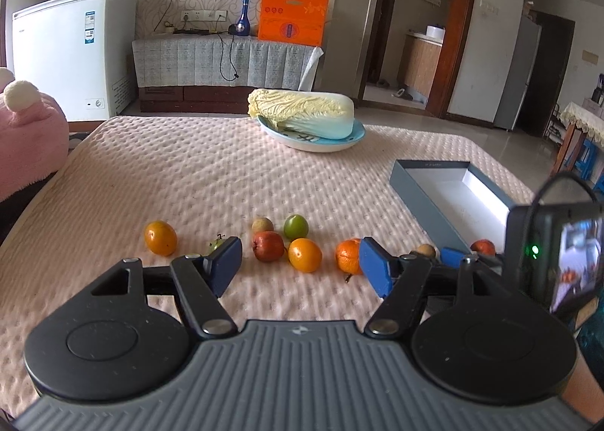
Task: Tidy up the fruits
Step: 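Grasp the brown kiwi on the cover with the right tool, then grasp a tangerine with the left tool while the right tool holds the kiwi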
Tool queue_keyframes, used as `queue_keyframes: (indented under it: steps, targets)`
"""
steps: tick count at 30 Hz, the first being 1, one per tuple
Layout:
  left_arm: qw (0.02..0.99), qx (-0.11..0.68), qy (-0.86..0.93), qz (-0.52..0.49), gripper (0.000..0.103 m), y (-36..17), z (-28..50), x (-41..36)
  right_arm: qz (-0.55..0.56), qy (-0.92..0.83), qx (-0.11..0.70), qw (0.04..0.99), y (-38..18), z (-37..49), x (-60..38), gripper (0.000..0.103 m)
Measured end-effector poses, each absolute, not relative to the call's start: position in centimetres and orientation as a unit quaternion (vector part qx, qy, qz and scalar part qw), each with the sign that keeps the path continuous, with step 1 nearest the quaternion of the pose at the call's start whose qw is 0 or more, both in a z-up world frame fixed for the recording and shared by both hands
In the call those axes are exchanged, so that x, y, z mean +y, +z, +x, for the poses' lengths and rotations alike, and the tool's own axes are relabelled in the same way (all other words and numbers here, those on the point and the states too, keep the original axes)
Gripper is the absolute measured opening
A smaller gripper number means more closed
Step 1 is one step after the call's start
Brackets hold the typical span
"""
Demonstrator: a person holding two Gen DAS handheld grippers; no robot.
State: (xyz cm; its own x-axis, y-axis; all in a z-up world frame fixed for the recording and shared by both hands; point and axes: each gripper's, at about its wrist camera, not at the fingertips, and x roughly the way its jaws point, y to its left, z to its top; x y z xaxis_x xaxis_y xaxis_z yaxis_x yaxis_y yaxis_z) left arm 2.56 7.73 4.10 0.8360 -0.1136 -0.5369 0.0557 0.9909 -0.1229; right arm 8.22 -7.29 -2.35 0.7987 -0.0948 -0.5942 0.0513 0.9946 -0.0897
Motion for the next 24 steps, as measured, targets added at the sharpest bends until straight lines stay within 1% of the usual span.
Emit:
queue_keyframes:
  steps: [2, 4, 7, 8, 9, 17, 24]
  targets:
    - [0.956, 0.285, -0.046, -0.050, 0.073, 3.9, 2.7, 7.8, -0.050, -0.039, 0.321, 0.945, -2.5, 8.5, -6.9, 0.031]
    - [0.956, 0.285, -0.045, -0.051, 0.073, 3.9, 2.7, 7.9, -0.072, -0.037, 0.324, 0.942, -2.8, 8.7, -6.3, 0.032]
    - [0.956, 0.285, -0.044, -0.053, 0.073, 3.9, 2.7, 8.0, -0.084, -0.038, 0.321, 0.943, -2.9, 8.5, -6.0, 0.031]
    - [0.956, 0.286, -0.044, -0.054, 0.073, 3.8, 2.7, 8.1, -0.085, -0.037, 0.320, 0.943, -2.9, 8.5, -6.0, 0.027]
    - [0.955, 0.287, -0.044, -0.053, 0.073, 3.8, 2.7, 8.1, -0.085, -0.039, 0.319, 0.943, -2.8, 8.5, -6.1, 0.026]
    - [0.955, 0.292, -0.039, -0.044, 0.073, 3.5, 3.0, 7.7, -0.054, -0.009, 0.320, 0.946, -2.0, 7.2, -7.1, 0.026]
    - [0.953, 0.295, -0.063, -0.013, 0.073, 2.8, 3.6, 5.7, -0.073, 0.063, 0.325, 0.941, -1.3, 4.5, -7.1, 0.026]
